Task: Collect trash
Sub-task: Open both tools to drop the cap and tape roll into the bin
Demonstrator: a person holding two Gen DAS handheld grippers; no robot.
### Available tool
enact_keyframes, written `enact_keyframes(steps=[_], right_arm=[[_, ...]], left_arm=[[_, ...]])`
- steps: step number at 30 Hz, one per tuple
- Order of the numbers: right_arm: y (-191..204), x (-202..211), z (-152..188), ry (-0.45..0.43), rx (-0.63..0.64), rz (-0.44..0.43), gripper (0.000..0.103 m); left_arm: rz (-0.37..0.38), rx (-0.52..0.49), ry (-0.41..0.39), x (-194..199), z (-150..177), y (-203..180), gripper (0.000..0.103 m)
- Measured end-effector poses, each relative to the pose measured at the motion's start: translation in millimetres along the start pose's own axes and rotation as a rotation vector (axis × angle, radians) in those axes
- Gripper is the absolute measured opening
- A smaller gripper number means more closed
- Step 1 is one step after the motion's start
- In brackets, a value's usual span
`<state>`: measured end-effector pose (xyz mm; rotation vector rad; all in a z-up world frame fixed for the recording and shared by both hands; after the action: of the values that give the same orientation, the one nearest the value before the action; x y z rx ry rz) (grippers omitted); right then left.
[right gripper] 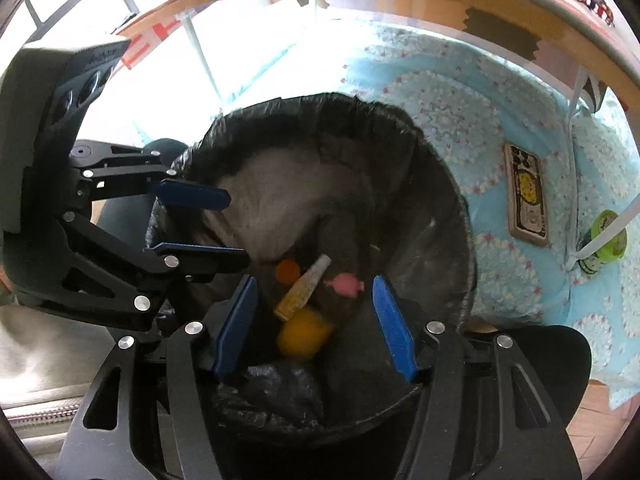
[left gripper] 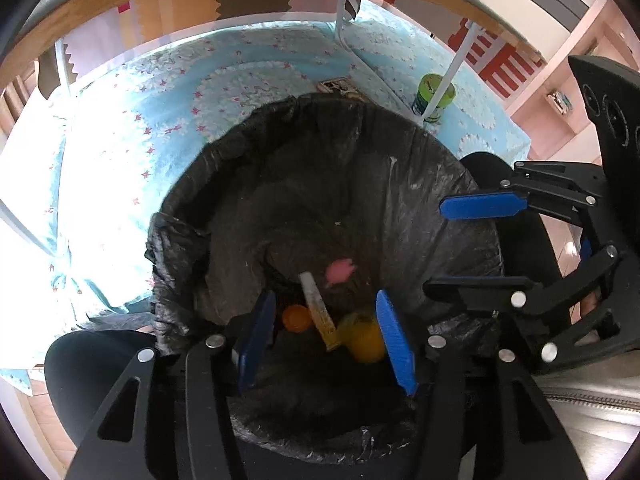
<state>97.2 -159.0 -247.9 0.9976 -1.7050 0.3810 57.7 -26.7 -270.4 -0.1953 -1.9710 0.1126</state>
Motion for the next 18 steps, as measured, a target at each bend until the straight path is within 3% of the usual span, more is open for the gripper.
enact_keyframes(steps=[18], right_arm=[[-15.4,64.2,-30.4,-0.173,-0.022,0.040,0.060]], left_arm=[[-0.064,-0.075,-0.198,79.8,-29.4,-4.8,0.051]])
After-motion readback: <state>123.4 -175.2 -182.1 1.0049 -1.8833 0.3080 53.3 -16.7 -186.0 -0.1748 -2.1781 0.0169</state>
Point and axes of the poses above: each gripper's, at about its wrist camera, not at the fingertips, and x roughly against the way its jaws point, y to its left, z to its underside, the point moved 1 cm from there along -x, roughly the way its jaws point, and after that the axes turned 7 degrees about -x, right-handed, at the moved point
